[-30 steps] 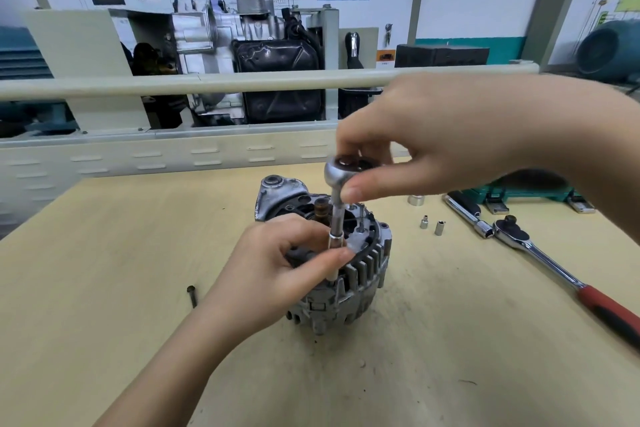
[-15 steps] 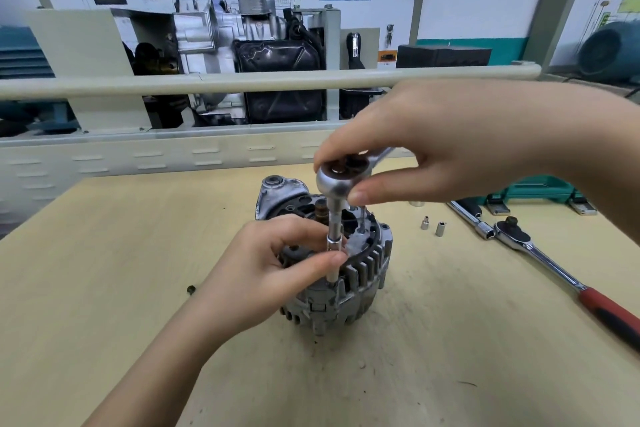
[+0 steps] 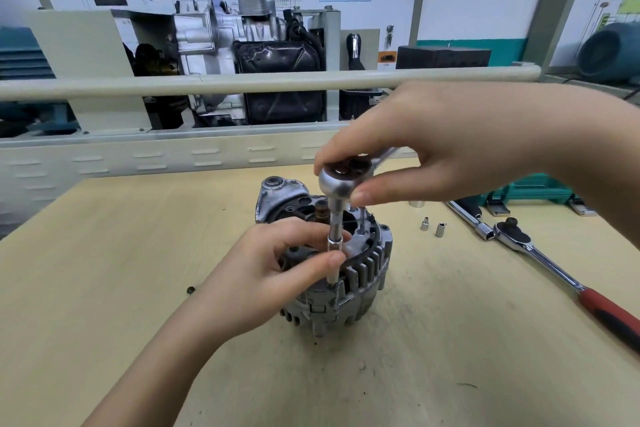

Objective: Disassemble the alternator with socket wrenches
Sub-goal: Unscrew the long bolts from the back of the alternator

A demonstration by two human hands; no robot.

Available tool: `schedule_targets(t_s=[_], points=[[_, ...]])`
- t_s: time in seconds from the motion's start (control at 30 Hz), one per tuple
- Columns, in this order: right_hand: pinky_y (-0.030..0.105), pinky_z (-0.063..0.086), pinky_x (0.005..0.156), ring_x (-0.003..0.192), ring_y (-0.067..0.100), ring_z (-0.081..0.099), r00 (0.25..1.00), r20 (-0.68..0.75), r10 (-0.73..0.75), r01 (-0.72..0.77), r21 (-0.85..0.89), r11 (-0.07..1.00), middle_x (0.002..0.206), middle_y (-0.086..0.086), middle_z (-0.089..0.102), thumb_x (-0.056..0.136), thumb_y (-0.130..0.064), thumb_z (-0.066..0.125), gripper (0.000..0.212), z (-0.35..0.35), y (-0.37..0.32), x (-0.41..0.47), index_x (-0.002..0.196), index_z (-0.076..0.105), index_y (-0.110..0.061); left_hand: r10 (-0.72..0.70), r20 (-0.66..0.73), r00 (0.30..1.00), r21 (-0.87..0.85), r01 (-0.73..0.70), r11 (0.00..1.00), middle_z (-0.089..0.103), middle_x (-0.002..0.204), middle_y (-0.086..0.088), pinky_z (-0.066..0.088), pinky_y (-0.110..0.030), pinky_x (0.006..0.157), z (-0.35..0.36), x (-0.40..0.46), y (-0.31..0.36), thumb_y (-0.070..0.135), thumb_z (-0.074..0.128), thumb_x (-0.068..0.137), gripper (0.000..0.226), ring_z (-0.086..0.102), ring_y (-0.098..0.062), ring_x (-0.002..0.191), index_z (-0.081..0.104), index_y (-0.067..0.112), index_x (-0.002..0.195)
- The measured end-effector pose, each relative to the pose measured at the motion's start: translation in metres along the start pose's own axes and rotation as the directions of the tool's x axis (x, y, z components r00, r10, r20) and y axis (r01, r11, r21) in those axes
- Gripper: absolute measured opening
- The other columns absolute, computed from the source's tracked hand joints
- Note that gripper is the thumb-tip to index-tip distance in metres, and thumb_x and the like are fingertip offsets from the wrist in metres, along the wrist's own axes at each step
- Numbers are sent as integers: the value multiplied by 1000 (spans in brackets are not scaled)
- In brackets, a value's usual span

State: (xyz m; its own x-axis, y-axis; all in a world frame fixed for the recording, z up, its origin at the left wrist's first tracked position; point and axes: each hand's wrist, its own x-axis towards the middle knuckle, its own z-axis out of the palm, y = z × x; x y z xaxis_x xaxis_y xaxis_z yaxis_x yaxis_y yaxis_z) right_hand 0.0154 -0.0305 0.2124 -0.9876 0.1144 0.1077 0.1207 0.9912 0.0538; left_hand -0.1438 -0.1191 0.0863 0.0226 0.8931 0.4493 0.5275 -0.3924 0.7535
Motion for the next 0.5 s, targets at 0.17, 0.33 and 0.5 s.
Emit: schedule_targets(t_s=[0.17,0.33,0.5], points=[[21,40,69,77,1,52,999,-32,17,-17,-6,1000,82,-18,62,87,-54,43,37,2,-1,2,101,63,-25,15,-101,995,42,-11,999,69,77,7,47,-14,62,3,1,-1,49,62,68,18,63,-3,69,70,35,75],[24,37,62,75,7,48,998,-60,29,-32,-56,998,66,-7,59,71,-62,36,54,4,-6,1,87,63,-18,30,-143,989,65,-21,998,66,68,11,42,-11,58,6,2,-2,49,64,66,15,59,0,63,67,35,64],[25,42,65,69,7,50,1000,-13,12,-12,-18,1000,70,-13,56,89,-51,38,37,1,-7,2,91,61,-23,-6,-40,999,39,7,999,69,84,13,50,-17,69,1,0,-1,50,60,70,17,64,-1,81,70,39,80]])
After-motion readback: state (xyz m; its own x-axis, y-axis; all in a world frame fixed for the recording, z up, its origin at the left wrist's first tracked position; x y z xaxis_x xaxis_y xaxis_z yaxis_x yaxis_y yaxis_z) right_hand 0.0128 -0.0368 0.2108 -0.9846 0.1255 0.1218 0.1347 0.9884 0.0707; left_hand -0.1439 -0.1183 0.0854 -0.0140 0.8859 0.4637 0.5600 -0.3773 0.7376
